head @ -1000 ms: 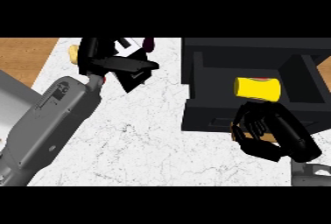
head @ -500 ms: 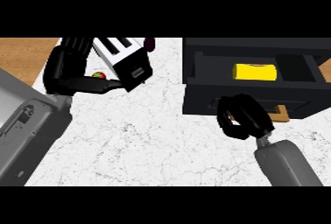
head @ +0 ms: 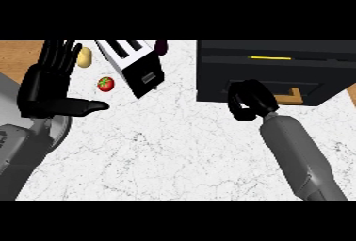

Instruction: Pick up the cup, place it into the drawer and close the drawer

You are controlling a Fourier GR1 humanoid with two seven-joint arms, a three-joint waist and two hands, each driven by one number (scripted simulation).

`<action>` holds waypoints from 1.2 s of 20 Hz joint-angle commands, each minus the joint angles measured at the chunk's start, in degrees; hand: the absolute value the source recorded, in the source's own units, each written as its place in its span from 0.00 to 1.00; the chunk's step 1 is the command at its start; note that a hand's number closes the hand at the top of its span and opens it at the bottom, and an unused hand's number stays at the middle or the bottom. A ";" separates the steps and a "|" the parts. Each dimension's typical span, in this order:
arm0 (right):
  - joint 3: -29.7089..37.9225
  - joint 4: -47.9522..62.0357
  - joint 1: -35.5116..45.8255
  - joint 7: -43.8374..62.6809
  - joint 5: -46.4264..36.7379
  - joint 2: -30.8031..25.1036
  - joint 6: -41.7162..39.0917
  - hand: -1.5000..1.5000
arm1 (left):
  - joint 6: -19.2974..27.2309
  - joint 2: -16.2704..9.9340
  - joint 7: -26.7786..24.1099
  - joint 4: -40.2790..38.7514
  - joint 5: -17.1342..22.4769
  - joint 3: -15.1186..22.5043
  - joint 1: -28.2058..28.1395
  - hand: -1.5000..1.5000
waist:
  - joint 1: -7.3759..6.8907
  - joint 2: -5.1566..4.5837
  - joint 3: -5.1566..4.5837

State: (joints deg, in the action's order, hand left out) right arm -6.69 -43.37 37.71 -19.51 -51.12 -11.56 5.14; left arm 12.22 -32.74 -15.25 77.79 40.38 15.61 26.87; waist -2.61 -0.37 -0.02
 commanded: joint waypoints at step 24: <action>13.31 27.34 18.29 -10.02 7.10 -8.41 -2.83 1.00 | -8.89 1.28 -0.83 -0.11 1.14 -1.45 -2.87 0.00 | -3.94 -2.78 0.26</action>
State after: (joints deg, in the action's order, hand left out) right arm 2.68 -18.96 50.72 -36.56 -45.06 -14.95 -1.73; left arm 4.37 -31.61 -16.35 78.19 41.14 14.18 23.81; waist -5.47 -0.89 -0.25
